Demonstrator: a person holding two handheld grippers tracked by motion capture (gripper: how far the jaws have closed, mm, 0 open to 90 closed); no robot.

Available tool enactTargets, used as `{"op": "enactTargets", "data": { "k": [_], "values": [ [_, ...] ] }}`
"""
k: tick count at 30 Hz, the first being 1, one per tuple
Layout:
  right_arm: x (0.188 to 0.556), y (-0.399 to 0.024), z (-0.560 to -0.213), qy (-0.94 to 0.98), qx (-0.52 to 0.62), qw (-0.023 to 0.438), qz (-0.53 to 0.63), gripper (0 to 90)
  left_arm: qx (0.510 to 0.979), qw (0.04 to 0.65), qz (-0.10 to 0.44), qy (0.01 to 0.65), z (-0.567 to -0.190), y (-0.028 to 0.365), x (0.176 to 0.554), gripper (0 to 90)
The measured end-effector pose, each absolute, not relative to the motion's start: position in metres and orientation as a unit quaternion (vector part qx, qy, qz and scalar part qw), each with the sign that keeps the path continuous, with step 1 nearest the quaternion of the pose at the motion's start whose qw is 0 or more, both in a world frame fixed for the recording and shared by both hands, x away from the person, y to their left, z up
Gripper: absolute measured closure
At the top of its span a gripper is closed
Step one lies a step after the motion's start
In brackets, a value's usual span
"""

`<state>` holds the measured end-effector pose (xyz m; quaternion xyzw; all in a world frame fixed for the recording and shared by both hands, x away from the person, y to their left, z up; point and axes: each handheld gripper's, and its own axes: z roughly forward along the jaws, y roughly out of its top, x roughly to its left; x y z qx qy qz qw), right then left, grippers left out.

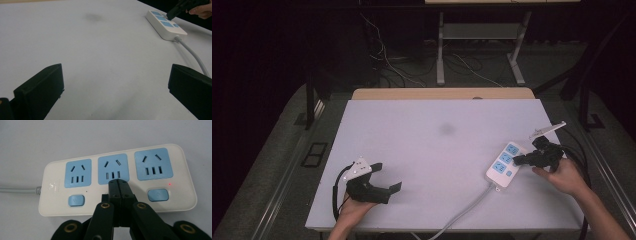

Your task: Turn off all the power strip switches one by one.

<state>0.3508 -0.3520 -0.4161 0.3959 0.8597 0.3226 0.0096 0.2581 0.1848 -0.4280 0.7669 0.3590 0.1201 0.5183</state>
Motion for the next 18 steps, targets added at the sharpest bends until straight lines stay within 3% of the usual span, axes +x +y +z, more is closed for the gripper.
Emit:
{"op": "enactTargets", "data": {
  "k": [18],
  "values": [
    [0.354,-0.340,-0.411,0.875,0.371,-0.002,0.312,90.0,0.765,0.520,0.120,0.362,-0.428,0.187,0.258,0.0]
  ]
}}
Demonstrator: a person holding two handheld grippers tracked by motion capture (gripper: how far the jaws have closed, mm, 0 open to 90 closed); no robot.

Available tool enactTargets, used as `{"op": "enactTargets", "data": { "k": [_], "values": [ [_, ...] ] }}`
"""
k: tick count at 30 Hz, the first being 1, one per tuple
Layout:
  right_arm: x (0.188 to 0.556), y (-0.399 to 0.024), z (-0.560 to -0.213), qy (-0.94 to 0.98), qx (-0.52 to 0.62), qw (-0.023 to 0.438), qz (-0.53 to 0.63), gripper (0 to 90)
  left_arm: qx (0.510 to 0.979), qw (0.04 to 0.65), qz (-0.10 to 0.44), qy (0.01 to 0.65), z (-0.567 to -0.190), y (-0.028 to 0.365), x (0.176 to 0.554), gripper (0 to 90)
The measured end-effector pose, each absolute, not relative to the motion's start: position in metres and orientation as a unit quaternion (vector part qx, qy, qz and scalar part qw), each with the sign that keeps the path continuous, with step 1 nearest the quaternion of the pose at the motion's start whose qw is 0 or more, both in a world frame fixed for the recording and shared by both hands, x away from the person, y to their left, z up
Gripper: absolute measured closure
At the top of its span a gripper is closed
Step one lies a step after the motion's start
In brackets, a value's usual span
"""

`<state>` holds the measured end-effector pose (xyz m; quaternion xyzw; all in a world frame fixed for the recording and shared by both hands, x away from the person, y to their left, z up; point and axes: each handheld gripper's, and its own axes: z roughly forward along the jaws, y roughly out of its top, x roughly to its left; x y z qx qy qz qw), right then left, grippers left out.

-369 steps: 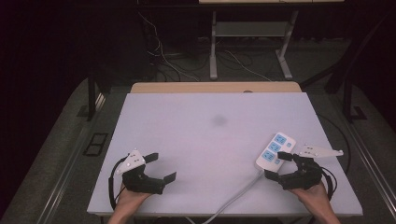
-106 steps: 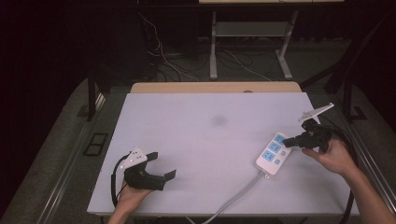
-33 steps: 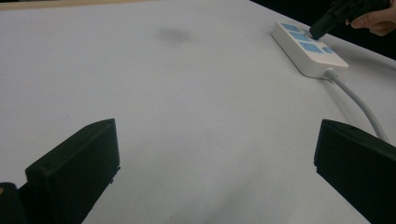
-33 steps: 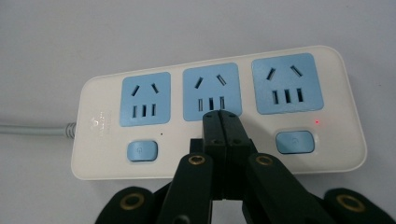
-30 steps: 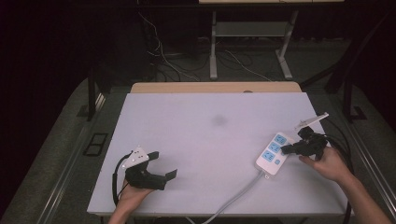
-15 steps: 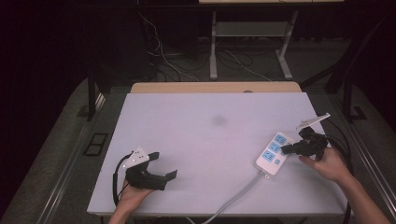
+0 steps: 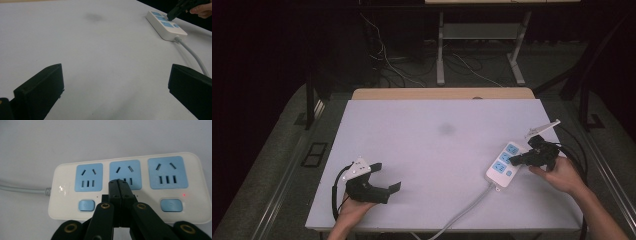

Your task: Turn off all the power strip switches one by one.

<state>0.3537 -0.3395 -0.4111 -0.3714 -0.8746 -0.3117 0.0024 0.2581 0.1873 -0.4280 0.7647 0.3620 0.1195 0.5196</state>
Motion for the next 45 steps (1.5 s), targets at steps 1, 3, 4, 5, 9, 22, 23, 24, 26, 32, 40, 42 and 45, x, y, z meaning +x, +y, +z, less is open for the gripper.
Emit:
{"op": "enactTargets", "data": {
  "k": [1,3,4,5,9,22,23,24,26,32,40,42,45],
  "values": [
    [0.354,-0.338,-0.410,-0.875,-0.373,0.002,-0.308,90.0,0.764,0.520,0.119,0.362,-0.428,0.188,0.258,0.0],
    [0.354,-0.337,-0.409,-0.878,-0.370,0.000,-0.302,90.0,0.764,0.520,0.120,0.363,-0.428,0.188,0.258,0.0],
    [0.354,-0.336,-0.409,-0.879,-0.370,0.000,-0.300,90.0,0.764,0.520,0.120,0.363,-0.428,0.188,0.258,0.0],
    [0.354,-0.337,-0.409,-0.879,-0.370,0.002,-0.301,90.0,0.764,0.520,0.119,0.364,-0.428,0.188,0.259,0.0],
    [0.355,-0.339,-0.408,-0.876,-0.372,0.009,-0.306,90.0,0.765,0.518,0.119,0.363,-0.428,0.187,0.259,0.0],
    [0.359,-0.344,-0.378,-0.874,-0.371,-0.007,-0.315,90.0,0.765,0.520,0.119,0.362,-0.428,0.188,0.258,0.0],
    [0.359,-0.344,-0.376,-0.874,-0.371,-0.009,-0.315,90.0,0.765,0.520,0.119,0.362,-0.428,0.188,0.258,0.0],
    [0.360,-0.345,-0.374,-0.874,-0.369,-0.011,-0.315,90.0,0.765,0.520,0.119,0.362,-0.428,0.188,0.258,0.0],
    [0.361,-0.345,-0.371,-0.874,-0.372,-0.013,-0.313,90.0,0.764,0.520,0.119,0.362,-0.428,0.188,0.258,0.0],
    [0.367,-0.350,-0.366,-0.873,-0.377,-0.020,-0.309,90.0,0.764,0.520,0.119,0.363,-0.428,0.188,0.258,0.0],
    [0.374,-0.360,-0.370,-0.868,-0.394,-0.023,-0.303,90.0,0.764,0.520,0.121,0.363,-0.427,0.189,0.258,0.0],
    [0.376,-0.361,-0.372,-0.867,-0.397,-0.023,-0.301,90.0,0.764,0.520,0.121,0.363,-0.427,0.189,0.258,0.0],
    [0.378,-0.363,-0.374,-0.865,-0.402,-0.022,-0.298,90.0,0.764,0.520,0.121,0.363,-0.428,0.189,0.258,0.0]
  ]
}}
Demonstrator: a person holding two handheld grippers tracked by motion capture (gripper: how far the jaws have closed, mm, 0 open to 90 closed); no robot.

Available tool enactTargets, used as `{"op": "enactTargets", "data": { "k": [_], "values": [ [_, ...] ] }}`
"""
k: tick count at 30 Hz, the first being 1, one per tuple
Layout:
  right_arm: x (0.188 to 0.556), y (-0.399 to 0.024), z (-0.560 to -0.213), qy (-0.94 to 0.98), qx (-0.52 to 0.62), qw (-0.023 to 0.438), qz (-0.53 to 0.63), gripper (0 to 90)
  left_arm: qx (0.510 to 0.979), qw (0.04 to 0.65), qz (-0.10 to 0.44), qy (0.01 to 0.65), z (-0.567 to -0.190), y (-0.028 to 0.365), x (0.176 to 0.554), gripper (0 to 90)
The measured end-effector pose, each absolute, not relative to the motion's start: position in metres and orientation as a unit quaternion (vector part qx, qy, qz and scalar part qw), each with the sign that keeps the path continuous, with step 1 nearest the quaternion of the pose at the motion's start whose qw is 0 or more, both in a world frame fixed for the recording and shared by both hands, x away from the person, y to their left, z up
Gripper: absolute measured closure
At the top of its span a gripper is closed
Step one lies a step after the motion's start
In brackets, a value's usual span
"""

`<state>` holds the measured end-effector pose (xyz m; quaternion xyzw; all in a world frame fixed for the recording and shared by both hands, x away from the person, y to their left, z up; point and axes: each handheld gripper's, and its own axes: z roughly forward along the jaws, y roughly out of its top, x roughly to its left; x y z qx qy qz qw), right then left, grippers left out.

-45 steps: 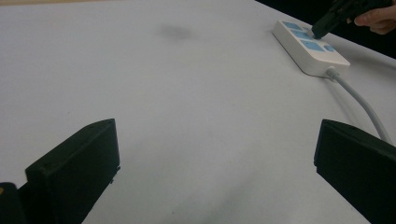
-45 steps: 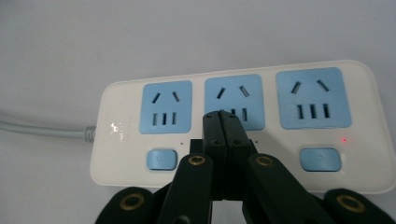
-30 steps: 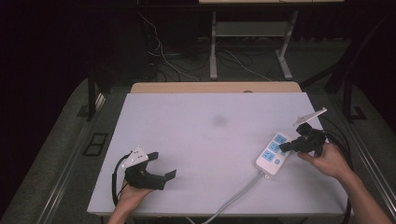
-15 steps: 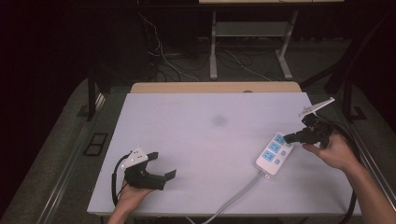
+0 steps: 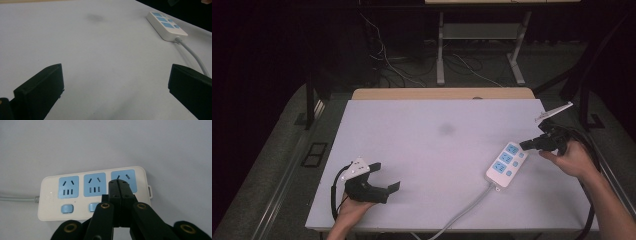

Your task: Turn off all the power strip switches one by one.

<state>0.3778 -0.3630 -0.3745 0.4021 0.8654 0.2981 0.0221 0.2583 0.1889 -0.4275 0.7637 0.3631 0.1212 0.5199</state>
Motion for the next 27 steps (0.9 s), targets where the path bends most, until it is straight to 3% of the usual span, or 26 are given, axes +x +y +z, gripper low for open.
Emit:
{"op": "enactTargets", "data": {
  "k": [27],
  "values": [
    [0.384,-0.366,-0.407,0.864,0.420,0.009,0.277,90.0,0.766,0.519,0.121,0.360,-0.427,0.188,0.258,0.0]
  ]
}}
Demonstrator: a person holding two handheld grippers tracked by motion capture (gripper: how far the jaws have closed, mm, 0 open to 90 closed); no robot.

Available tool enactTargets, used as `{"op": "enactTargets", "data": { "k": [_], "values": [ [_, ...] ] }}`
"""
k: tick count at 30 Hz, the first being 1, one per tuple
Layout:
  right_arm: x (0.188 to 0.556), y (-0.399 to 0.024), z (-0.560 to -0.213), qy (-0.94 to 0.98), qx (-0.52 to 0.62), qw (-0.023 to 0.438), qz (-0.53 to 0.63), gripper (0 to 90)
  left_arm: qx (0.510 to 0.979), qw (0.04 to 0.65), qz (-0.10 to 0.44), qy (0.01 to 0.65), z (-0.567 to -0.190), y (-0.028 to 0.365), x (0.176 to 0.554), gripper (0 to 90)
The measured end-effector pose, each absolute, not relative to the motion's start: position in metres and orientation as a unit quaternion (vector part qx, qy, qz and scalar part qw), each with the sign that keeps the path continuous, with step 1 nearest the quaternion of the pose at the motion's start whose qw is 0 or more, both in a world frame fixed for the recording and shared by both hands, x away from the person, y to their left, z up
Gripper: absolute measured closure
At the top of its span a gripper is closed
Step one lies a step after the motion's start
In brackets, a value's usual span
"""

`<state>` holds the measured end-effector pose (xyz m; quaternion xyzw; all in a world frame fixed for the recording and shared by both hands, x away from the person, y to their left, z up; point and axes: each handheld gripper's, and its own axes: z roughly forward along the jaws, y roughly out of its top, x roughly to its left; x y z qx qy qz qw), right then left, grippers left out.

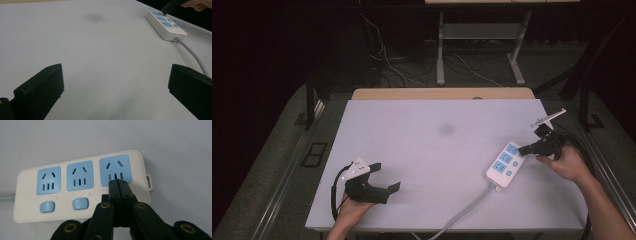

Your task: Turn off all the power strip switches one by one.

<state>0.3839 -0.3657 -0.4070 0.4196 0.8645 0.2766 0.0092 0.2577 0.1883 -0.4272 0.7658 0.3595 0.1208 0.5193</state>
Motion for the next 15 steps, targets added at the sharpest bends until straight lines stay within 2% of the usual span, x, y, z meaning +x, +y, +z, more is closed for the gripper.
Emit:
{"op": "enactTargets", "data": {
  "k": [15],
  "values": [
    [0.3779,-0.3687,-0.4115,0.858,0.416,0.024,0.298,90.0,0.767,0.519,0.120,0.357,-0.4275,0.1861,0.2570,0.0]
  ]
}}
